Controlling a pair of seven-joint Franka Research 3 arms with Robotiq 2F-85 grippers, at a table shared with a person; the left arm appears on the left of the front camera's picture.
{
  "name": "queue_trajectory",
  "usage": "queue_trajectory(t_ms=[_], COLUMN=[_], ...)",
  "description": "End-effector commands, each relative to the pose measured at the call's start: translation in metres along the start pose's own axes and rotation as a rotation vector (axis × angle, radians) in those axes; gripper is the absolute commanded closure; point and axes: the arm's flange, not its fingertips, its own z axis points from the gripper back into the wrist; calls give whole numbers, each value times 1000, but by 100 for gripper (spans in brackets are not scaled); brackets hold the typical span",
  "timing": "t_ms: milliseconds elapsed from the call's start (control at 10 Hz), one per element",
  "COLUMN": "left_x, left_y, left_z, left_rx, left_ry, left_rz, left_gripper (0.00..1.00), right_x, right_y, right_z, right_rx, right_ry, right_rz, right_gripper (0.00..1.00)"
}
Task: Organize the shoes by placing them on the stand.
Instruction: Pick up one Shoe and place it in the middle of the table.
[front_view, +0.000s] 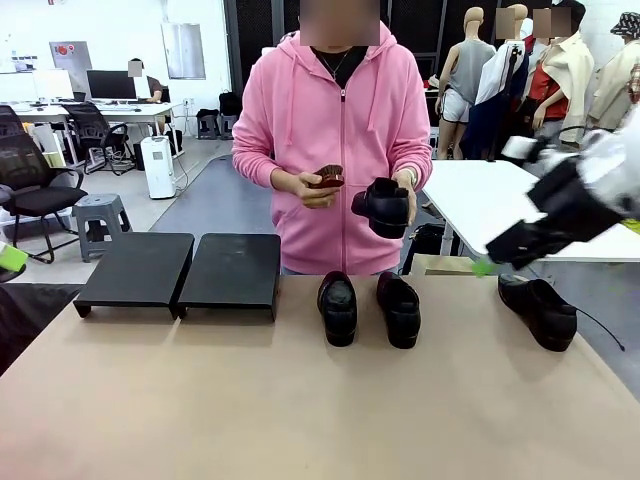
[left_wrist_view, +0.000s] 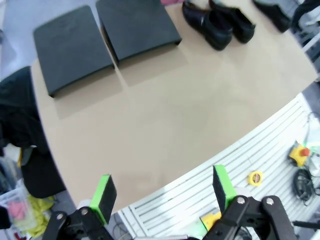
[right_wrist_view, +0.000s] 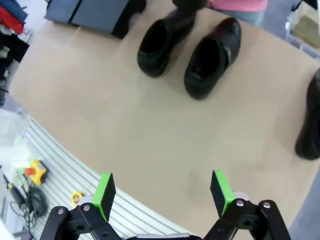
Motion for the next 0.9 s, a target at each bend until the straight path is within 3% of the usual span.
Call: queue_trajectory(t_ms=[0, 300, 500, 600, 800], left_x=[1, 1, 1, 1, 1], left_y=[2, 2, 2, 2, 2], left_z=[0, 0, 0, 0, 0], left_rx=[-10, -10, -10, -10, -10], left_ry=[-14, -14, -14, -14, -14], left_rz=[-9, -9, -9, -9, -9], left_gripper=[0, 0, 0, 0, 0], right_x=[12, -56, -101, -115, -99], right_y=[-22, -80, -118, -128, -121], right_z=[4, 76, 117, 126, 109], right_rx=[-10, -2, 70, 89, 96], right_ry=[3, 22, -12, -19, 0], right_rz=[-88, -156, -271, -304, -265], right_gripper=[0, 0, 0, 0, 0])
